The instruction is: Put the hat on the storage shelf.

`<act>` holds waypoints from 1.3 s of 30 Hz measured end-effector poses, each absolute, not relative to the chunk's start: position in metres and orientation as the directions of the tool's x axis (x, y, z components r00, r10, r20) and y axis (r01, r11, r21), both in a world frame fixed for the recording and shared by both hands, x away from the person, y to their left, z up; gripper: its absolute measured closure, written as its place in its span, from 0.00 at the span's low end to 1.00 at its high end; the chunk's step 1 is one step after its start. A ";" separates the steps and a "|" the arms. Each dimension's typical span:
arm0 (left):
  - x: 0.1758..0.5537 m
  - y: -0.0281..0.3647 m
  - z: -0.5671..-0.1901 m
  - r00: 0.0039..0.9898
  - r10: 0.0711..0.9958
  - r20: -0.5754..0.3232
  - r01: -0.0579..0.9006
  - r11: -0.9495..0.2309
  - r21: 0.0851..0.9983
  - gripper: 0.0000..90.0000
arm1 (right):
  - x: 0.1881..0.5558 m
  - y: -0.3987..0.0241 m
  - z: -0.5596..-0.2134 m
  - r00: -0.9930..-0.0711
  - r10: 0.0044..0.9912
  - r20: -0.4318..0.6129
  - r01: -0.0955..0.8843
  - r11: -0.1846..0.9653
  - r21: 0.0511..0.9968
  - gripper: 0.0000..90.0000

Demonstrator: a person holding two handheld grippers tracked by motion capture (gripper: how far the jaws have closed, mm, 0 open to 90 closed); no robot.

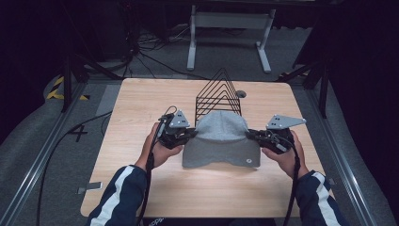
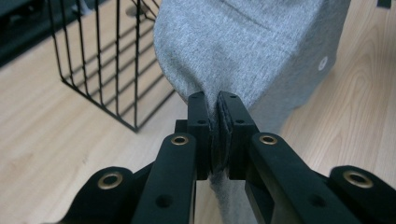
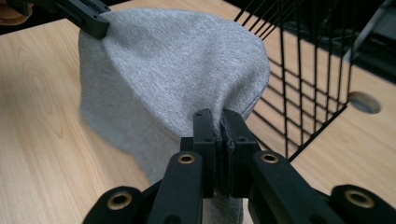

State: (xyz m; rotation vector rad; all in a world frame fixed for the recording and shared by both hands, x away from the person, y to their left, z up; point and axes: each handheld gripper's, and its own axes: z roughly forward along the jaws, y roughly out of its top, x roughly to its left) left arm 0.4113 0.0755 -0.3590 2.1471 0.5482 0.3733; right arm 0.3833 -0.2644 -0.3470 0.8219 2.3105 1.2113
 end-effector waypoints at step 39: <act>0.459 0.060 -0.196 0.776 0.579 0.249 0.063 -0.465 0.883 0.94 | 0.421 -0.275 -0.186 -0.635 0.727 -0.261 0.106 0.417 0.903 0.95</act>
